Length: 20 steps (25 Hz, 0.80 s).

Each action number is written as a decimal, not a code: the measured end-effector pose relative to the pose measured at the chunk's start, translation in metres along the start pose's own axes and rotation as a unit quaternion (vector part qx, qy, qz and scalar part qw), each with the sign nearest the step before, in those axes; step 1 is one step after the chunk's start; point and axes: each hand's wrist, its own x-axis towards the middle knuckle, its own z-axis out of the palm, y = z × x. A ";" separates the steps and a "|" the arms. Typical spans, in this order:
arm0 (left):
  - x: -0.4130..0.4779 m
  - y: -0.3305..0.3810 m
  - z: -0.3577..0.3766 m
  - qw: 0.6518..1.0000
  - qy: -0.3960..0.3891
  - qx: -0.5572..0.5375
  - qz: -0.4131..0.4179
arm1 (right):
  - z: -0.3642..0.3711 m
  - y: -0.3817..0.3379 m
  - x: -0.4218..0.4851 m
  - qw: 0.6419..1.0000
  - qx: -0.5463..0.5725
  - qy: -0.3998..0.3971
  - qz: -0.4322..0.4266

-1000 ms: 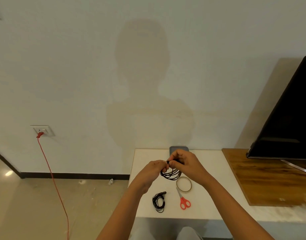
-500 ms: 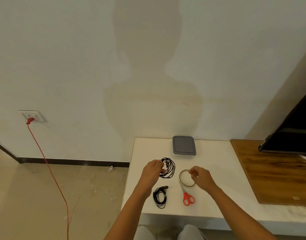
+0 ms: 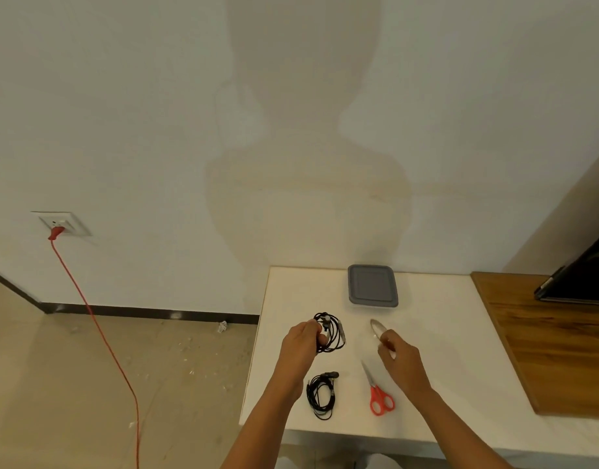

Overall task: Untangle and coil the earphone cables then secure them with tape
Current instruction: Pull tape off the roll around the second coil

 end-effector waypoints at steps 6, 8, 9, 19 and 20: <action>-0.044 0.041 0.009 0.999 0.006 -0.041 0.008 | -0.072 -0.112 -0.057 0.933 0.354 -0.030 0.049; -0.070 0.062 0.011 0.998 0.010 -0.067 0.021 | -0.100 -0.143 -0.081 0.923 0.381 -0.050 0.026; -0.082 0.072 0.010 0.997 0.012 -0.066 0.035 | -0.112 -0.155 -0.091 0.920 0.388 -0.055 0.018; -0.203 0.100 -0.001 0.979 0.041 -0.095 0.177 | -0.185 -0.222 -0.203 0.940 0.318 -0.061 -0.113; -0.216 0.100 -0.002 0.979 0.037 -0.097 0.176 | -0.187 -0.223 -0.214 0.941 0.313 -0.060 -0.117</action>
